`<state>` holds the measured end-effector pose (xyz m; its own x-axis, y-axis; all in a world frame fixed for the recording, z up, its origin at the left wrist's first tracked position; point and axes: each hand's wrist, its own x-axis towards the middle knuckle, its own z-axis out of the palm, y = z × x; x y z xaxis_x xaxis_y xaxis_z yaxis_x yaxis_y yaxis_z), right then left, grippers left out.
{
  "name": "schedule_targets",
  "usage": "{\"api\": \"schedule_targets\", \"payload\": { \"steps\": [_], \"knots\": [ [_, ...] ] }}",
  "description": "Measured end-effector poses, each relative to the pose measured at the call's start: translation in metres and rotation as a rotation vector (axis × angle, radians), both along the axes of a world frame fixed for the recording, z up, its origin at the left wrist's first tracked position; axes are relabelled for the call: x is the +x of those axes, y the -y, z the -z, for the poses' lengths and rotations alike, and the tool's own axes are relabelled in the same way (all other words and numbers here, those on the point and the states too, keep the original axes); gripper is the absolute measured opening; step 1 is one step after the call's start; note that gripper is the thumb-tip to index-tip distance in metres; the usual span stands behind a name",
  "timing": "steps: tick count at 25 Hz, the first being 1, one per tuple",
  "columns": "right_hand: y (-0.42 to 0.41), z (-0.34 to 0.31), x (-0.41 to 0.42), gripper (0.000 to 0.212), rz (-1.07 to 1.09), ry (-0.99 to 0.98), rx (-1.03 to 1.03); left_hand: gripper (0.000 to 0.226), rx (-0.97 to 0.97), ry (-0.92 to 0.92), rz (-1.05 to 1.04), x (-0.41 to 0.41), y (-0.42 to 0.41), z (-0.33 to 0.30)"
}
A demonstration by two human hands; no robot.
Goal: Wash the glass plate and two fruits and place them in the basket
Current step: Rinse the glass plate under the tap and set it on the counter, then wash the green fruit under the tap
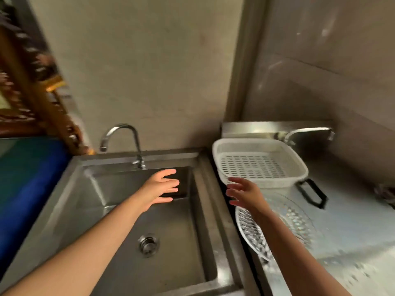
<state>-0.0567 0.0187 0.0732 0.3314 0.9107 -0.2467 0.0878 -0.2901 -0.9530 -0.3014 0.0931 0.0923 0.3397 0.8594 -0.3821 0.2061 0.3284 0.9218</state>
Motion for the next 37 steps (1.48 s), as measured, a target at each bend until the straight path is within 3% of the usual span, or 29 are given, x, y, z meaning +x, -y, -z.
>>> {"api": "schedule_targets", "payload": {
  "steps": [7,11,16,20,24,30,37],
  "knots": [
    [-0.08,-0.011,-0.185,0.049,-0.52,0.225,0.041,0.047,0.06,-0.078,-0.439,-0.182,0.036,-0.017],
    [-0.104,-0.006,-0.316,0.05,-0.783,0.172,0.025,0.045,0.032,-0.062,-0.767,-0.295,0.068,-0.011],
    [-0.123,0.014,-0.466,0.057,-0.95,0.111,-0.031,0.044,-0.036,-0.059,-1.081,-0.413,0.084,0.015],
    [-0.139,0.043,-0.553,0.064,-1.008,0.126,-0.072,0.048,-0.154,0.045,-1.257,-0.475,0.069,0.048],
    [-0.16,0.079,-0.619,0.067,-1.029,0.237,-0.039,0.053,-0.259,0.164,-1.337,-0.521,0.035,0.086],
    [-0.192,0.127,-0.7,0.073,-1.088,0.282,0.006,0.06,-0.291,0.196,-1.408,-0.561,-0.019,0.134],
    [-0.204,0.166,-0.749,0.068,-1.128,0.312,0.016,0.039,-0.314,0.13,-1.436,-0.585,-0.053,0.168]
  ]
}}
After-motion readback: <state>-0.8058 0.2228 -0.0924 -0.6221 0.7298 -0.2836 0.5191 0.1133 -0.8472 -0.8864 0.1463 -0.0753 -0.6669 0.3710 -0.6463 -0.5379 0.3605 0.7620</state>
